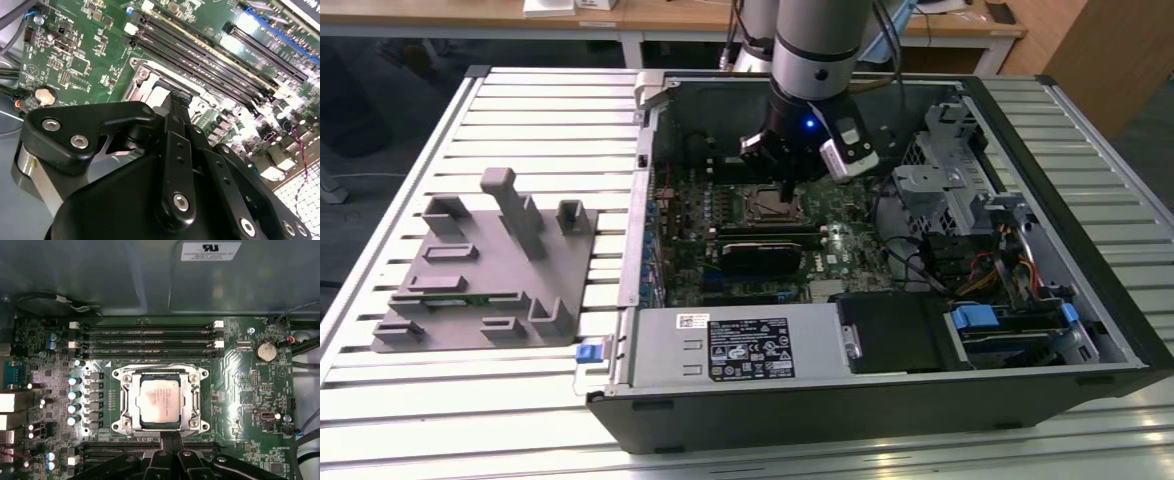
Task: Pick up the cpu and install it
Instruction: 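Install the second cpu locking lever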
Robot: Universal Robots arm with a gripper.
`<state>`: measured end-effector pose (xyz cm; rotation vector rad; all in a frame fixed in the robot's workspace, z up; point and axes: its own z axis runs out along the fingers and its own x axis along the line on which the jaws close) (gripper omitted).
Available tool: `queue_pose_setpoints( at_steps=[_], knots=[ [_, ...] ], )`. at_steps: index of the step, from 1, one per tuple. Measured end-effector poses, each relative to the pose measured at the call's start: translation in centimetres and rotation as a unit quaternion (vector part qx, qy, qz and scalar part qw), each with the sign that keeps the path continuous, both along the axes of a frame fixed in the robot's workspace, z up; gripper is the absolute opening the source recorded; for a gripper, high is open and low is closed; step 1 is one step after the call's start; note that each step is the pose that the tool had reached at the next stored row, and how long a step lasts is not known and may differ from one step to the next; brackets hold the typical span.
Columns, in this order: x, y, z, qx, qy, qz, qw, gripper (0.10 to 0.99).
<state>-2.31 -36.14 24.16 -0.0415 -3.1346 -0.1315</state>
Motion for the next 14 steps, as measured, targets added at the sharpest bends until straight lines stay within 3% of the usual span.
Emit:
queue_pose_setpoints(
  at_steps=[14],
  knots=[
    [-0.7, -0.85, -0.08, 0.0, 0.0, -0.001, 1.0, 0.106]
  ],
)
